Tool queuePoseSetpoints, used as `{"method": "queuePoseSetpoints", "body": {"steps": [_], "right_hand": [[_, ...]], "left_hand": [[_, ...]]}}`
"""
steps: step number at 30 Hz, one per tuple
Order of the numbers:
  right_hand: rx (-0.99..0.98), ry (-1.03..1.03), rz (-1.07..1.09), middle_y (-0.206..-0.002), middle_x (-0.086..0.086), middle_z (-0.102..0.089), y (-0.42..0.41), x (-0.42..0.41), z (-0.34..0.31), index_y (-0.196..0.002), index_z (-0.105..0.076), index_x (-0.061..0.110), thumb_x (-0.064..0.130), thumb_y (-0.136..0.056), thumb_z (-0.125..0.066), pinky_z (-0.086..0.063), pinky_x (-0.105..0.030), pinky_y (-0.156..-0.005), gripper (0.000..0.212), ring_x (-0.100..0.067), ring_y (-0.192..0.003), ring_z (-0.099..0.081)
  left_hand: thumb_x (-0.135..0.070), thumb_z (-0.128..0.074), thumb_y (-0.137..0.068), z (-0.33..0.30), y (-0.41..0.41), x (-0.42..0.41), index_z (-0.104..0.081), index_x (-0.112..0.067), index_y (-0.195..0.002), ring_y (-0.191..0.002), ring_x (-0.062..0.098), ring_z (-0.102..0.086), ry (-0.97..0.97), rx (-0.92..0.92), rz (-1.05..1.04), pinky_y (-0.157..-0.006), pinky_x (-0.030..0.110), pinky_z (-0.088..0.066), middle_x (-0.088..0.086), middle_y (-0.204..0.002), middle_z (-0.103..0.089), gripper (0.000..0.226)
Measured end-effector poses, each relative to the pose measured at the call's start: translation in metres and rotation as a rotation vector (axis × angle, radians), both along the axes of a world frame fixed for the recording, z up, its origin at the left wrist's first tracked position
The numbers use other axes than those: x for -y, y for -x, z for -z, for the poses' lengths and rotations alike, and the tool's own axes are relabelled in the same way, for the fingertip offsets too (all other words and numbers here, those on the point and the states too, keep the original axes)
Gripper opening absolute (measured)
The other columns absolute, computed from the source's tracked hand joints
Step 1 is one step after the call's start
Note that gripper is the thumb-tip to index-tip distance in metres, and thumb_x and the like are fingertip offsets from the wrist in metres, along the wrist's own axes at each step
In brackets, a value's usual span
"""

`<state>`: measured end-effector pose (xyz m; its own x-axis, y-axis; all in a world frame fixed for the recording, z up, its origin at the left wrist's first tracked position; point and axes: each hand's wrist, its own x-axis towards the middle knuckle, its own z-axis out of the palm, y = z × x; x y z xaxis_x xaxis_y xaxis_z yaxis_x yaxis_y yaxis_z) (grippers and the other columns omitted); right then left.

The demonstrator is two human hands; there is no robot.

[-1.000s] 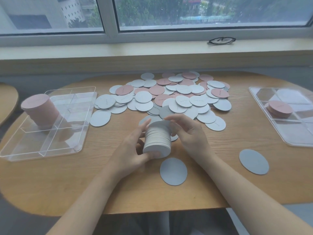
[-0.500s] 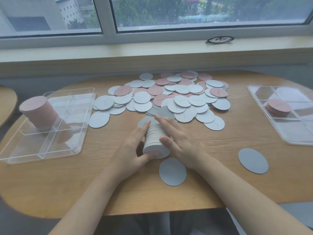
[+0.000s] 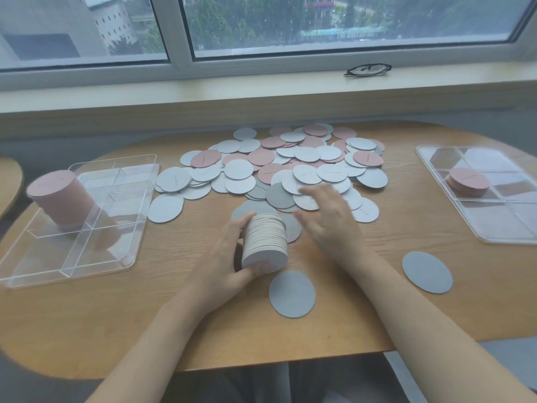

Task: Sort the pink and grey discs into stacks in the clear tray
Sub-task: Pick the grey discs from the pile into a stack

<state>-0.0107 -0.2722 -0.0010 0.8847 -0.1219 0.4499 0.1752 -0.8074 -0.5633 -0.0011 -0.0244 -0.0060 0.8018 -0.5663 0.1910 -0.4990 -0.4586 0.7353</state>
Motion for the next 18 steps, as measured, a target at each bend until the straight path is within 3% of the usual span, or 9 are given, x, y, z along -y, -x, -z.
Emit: {"method": "queuePoseSetpoints", "body": {"steps": [3,6,12,18], "right_hand": [[-0.137,0.105,0.371,-0.121,-0.009,-0.051,-0.004,0.027,0.002,-0.122,-0.059,0.015,0.027,-0.085,-0.062,-0.040,-0.045,-0.098,0.039,-0.033,-0.116,-0.047],[-0.281,0.191,0.556,-0.125,-0.009,-0.046,-0.001,0.040,0.003,-0.128,-0.053,0.019,0.032,-0.084,-0.062,-0.035,-0.045,-0.100,0.047,-0.033,-0.120,-0.040],[-0.407,0.252,0.543,-0.132,-0.006,-0.047,-0.004,0.053,0.001,-0.137,-0.051,0.023,0.051,-0.088,-0.056,-0.033,-0.044,-0.104,0.057,-0.028,-0.125,-0.039],[-0.345,0.412,0.423,-0.113,-0.008,-0.056,0.001,0.060,-0.004,-0.112,-0.064,0.011,0.046,-0.093,-0.057,-0.047,-0.040,-0.086,0.040,-0.027,-0.111,-0.048]], "left_hand": [[-0.066,-0.071,-0.073,0.001,-0.001,-0.001,-0.026,-0.054,-0.145,-0.102,0.003,-0.061,0.017,-0.007,-0.006,-0.087,0.030,-0.052,-0.033,-0.127,-0.048,0.086],[-0.047,-0.082,-0.078,0.002,-0.002,0.000,-0.031,-0.047,-0.147,-0.100,0.006,-0.062,0.022,-0.013,-0.006,-0.085,0.028,-0.052,-0.028,-0.127,-0.051,0.085],[-0.046,-0.083,-0.077,0.003,-0.002,0.000,-0.033,-0.044,-0.147,-0.102,0.005,-0.061,0.034,-0.021,-0.003,-0.085,0.027,-0.052,-0.024,-0.128,-0.053,0.085],[-0.043,-0.085,-0.077,0.003,-0.003,0.000,-0.035,-0.045,-0.145,-0.103,0.006,-0.062,0.047,-0.038,-0.011,-0.086,0.029,-0.053,-0.025,-0.126,-0.055,0.084]]}}
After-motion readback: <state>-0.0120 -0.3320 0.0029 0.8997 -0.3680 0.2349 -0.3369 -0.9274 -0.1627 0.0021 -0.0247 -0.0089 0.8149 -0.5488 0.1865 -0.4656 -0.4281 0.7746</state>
